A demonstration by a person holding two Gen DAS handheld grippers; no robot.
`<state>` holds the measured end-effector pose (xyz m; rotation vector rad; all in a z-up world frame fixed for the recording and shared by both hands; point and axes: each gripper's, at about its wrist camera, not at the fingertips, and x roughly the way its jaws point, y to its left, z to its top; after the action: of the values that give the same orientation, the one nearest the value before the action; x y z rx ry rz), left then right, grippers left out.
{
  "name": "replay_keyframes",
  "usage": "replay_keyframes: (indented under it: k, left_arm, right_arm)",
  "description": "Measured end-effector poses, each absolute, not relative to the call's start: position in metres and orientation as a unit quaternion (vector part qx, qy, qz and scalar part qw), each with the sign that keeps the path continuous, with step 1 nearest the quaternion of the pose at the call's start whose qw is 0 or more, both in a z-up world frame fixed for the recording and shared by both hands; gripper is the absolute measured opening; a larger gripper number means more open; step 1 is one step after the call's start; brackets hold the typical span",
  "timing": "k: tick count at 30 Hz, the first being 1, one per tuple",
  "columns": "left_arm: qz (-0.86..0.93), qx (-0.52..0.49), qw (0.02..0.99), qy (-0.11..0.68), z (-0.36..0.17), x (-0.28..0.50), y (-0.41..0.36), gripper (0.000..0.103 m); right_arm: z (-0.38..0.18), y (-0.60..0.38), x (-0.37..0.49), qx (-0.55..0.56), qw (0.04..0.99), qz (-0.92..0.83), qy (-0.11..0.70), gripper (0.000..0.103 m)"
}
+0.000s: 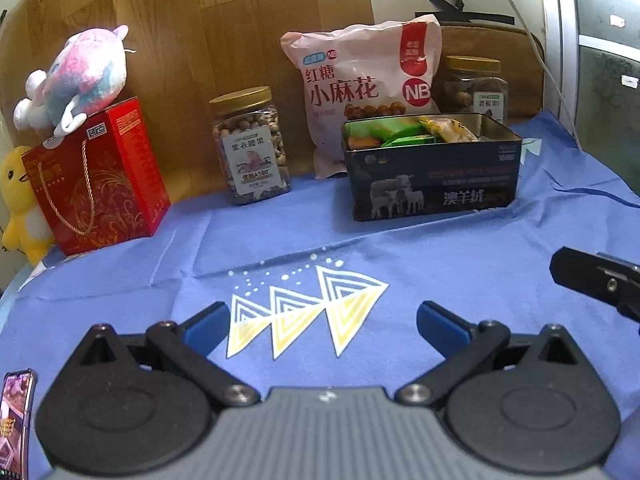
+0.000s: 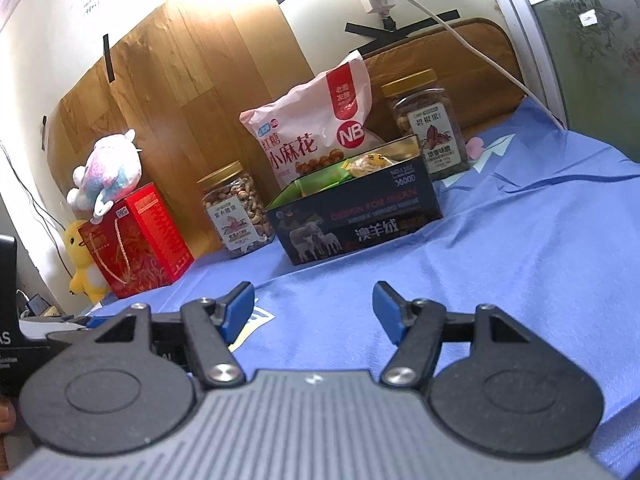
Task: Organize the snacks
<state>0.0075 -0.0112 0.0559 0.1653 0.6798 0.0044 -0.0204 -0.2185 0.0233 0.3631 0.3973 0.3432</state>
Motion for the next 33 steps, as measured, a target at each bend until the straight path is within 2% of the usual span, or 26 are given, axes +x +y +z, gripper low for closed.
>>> replay_keyframes:
  k: [33]
  left_arm:
    - [0.015,0.119,0.914,0.389,0.023,0.014,-0.021,0.103]
  right_arm:
    - [0.009,-0.227,-0.024,0.21,0.942,0.159,0.208,0.069]
